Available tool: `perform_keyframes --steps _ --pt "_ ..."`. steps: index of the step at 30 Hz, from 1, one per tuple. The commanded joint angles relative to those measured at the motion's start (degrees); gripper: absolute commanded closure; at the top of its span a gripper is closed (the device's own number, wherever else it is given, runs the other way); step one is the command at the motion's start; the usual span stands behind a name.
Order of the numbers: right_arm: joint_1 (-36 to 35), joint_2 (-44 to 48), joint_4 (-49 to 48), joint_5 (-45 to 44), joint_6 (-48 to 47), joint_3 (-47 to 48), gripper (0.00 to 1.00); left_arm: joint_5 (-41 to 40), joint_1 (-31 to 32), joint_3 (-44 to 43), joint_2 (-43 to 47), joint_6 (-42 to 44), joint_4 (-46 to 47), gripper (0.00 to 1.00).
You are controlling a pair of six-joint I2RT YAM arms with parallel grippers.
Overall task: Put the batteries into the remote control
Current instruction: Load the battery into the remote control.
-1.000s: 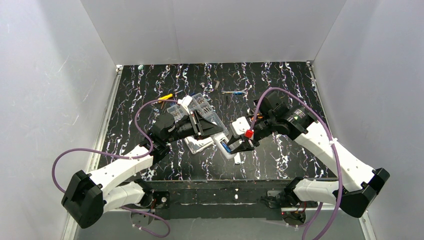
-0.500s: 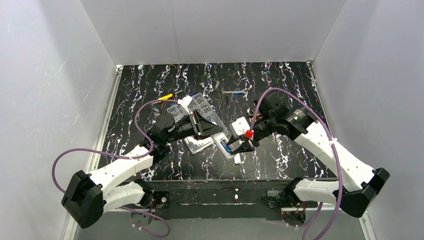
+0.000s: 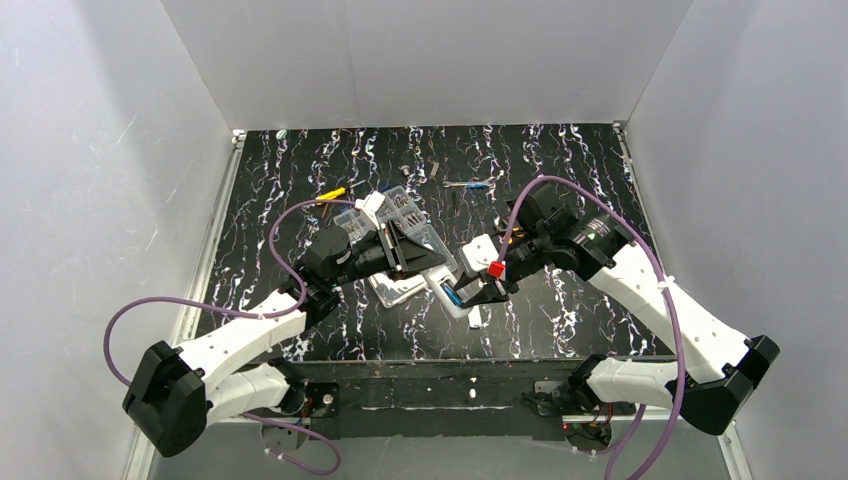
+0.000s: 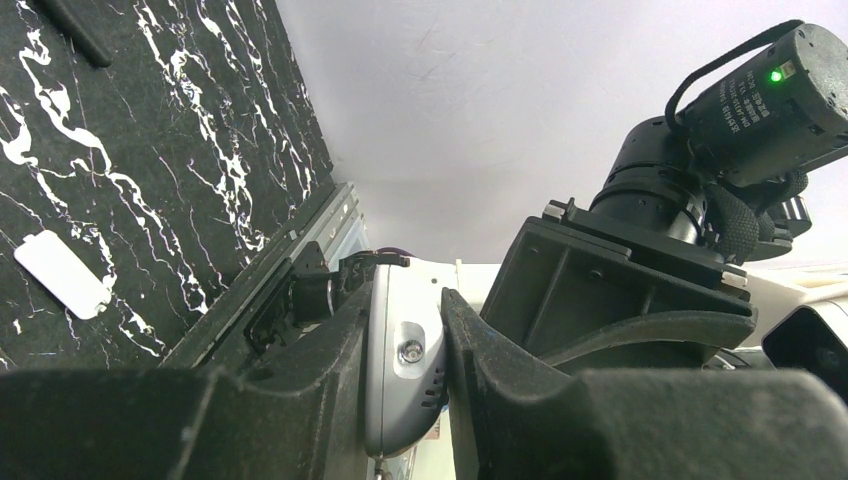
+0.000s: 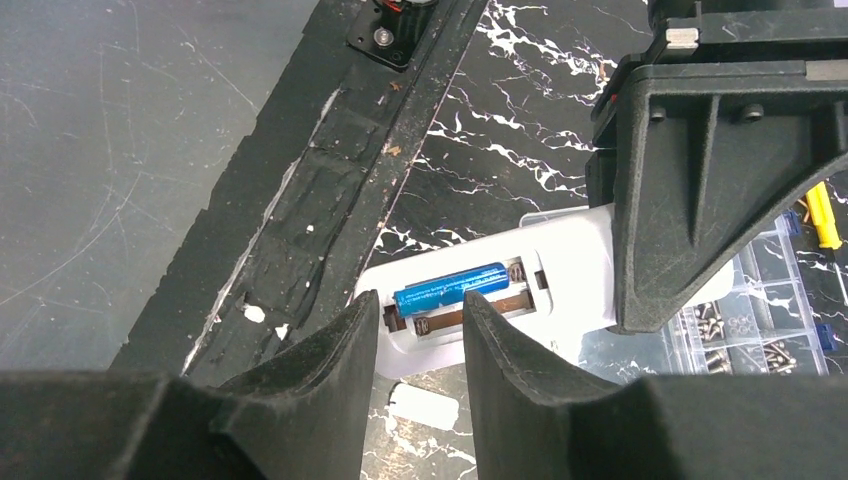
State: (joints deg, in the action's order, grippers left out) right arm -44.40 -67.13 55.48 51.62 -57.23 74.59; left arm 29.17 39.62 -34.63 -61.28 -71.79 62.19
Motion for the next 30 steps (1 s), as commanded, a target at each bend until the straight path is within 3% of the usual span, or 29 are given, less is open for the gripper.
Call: perform_keyframes --steps 1,30 --pt "-0.41 -0.03 -0.95 -0.52 -0.63 0.36 0.56 1.13 0.34 -1.7 1.8 0.26 3.87 1.0" --pt "-0.48 -1.0 -2.07 -0.56 -0.34 -0.48 0.59 1.14 0.36 -1.47 1.17 -0.24 5.09 1.0"
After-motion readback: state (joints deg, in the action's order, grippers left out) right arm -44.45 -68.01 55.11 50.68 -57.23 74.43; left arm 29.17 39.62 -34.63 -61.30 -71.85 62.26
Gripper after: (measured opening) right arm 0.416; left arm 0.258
